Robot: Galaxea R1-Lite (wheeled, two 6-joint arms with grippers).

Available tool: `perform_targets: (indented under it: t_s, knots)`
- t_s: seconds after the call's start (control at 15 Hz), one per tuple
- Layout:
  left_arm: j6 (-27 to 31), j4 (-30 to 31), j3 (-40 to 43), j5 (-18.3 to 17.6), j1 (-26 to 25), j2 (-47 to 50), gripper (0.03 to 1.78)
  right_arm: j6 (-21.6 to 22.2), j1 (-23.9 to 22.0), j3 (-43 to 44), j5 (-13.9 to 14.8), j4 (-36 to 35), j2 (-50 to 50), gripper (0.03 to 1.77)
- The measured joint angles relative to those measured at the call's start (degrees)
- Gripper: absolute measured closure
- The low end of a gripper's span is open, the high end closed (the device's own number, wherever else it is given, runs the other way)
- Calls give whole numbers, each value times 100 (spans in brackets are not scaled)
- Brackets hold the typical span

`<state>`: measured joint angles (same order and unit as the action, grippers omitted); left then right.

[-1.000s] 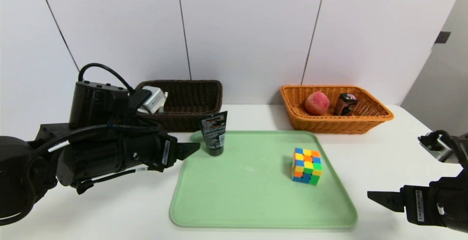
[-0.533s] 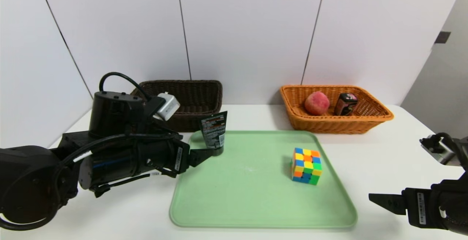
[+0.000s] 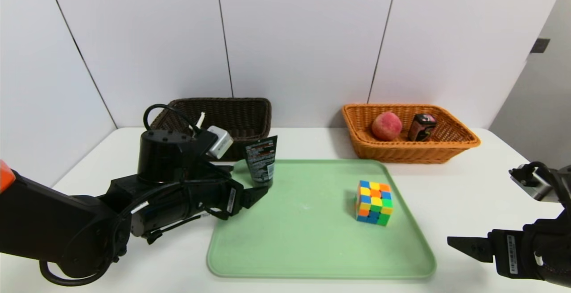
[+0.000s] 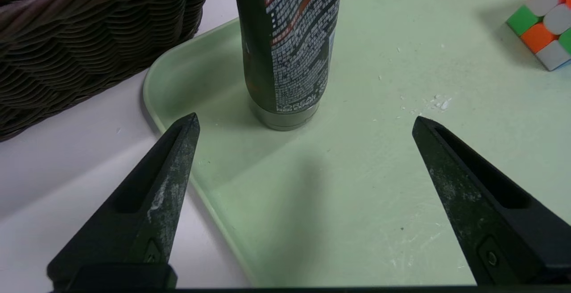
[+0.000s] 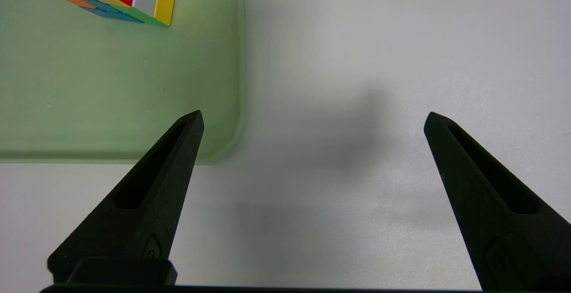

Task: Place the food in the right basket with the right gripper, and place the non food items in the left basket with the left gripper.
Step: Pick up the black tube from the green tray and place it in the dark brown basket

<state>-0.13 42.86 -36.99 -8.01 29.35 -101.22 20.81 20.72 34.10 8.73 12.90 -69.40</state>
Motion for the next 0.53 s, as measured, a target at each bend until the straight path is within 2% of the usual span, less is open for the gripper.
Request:
perform_targets:
  t_s: [0.53]
  knots:
    - [335, 33, -190, -9, 0, -289, 12, 9, 0, -61, -33, 2, -59, 9]
